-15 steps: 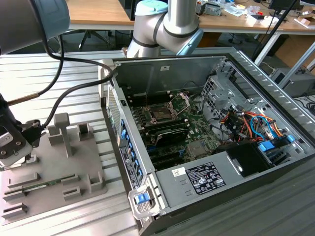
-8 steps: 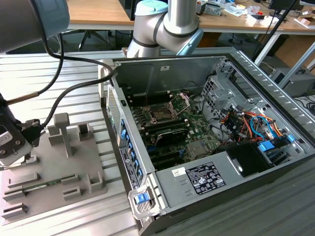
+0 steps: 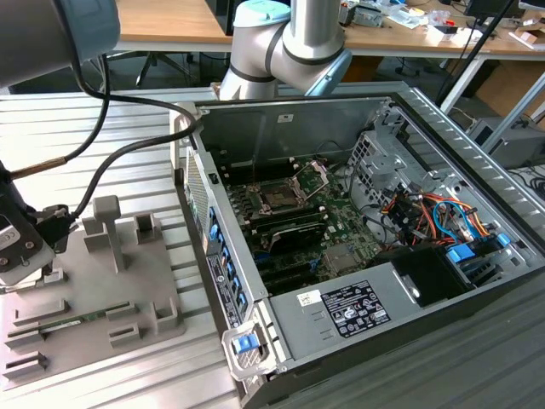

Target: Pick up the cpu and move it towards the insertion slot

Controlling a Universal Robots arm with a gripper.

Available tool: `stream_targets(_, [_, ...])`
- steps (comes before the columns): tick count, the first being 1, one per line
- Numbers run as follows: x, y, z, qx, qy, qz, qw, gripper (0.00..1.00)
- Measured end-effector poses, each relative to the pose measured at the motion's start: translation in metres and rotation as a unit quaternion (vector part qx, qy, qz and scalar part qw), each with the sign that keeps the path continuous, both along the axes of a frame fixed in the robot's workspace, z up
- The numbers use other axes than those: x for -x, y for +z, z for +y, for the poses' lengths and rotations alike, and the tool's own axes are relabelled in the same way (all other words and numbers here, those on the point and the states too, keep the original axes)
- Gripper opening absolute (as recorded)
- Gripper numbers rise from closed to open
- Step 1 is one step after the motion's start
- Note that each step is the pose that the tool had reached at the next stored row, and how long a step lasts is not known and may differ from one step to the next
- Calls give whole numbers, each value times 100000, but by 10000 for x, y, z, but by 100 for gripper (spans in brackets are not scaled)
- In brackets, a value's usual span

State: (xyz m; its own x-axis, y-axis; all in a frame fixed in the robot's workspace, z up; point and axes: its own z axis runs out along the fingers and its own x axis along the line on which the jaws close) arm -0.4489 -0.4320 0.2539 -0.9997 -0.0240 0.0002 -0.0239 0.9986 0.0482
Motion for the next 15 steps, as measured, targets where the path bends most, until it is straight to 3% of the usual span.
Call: stream_targets(15, [0, 64, 0, 1, 0, -2, 100000, 55])
